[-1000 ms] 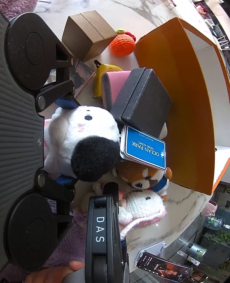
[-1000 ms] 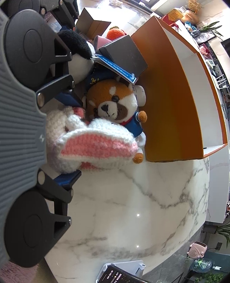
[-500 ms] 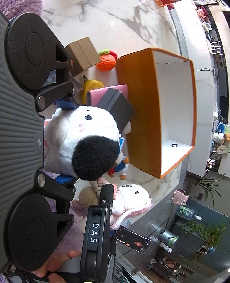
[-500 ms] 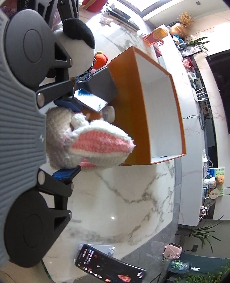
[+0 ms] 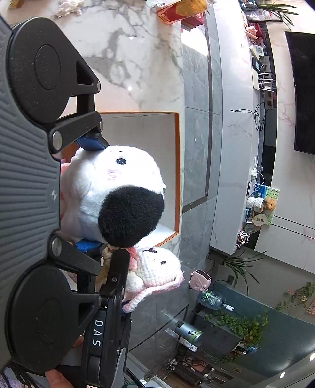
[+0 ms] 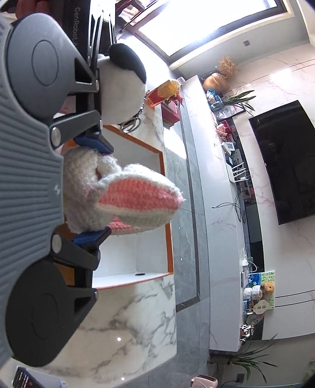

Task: Organize objects
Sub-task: 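Lift both plushes and carry them over the orange box with both tools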

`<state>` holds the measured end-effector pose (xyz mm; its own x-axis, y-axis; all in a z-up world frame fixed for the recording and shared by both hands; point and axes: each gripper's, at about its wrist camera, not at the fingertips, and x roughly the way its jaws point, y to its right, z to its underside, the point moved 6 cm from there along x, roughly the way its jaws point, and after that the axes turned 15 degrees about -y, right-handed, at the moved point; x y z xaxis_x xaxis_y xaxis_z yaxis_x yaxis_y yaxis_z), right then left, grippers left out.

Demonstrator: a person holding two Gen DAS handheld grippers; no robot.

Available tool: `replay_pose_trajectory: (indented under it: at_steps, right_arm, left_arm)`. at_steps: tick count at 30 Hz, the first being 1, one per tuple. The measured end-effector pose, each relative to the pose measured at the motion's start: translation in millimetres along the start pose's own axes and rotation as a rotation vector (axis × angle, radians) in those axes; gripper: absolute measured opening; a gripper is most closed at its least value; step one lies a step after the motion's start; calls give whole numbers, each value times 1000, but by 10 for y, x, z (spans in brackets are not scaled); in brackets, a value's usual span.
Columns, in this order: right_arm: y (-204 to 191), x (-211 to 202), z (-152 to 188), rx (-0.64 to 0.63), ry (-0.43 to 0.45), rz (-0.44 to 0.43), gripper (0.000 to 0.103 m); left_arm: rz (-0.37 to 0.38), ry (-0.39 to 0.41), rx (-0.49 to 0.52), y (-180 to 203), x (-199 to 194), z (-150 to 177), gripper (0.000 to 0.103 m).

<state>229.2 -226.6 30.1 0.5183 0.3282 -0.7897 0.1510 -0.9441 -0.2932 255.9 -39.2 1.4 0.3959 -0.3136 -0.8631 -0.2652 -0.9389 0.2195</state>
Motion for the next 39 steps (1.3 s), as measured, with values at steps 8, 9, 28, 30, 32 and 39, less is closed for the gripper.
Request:
replay_pose_trajectory:
  at_steps: [8,9,28,30,32,39]
  right_arm:
    - [253,975,-586,99,-78,-23,66]
    - [289,1085,-622,104,-97,-19,66]
    - [697,2372,-956,35,-412,-1,67]
    - [710,2439,-941,16,-431,8,67]
    - [706,2484,-915,-7,-440,17,67]
    - [727,2557,-848,-11,-459,49,69]
  left_arm:
    - [-143,-119,4,-368,585,-420,79]
    - [-162,-137,7,-420,665,-448,79]
    - [-348,-265,184,-504,1448,-720,81]
    - [-322,-260,192,-482,1458,-723,84]
    - [-305,-253,188,-482,1479,-720,82]
    - [-305,-229,192,-498,1530,-723,80]
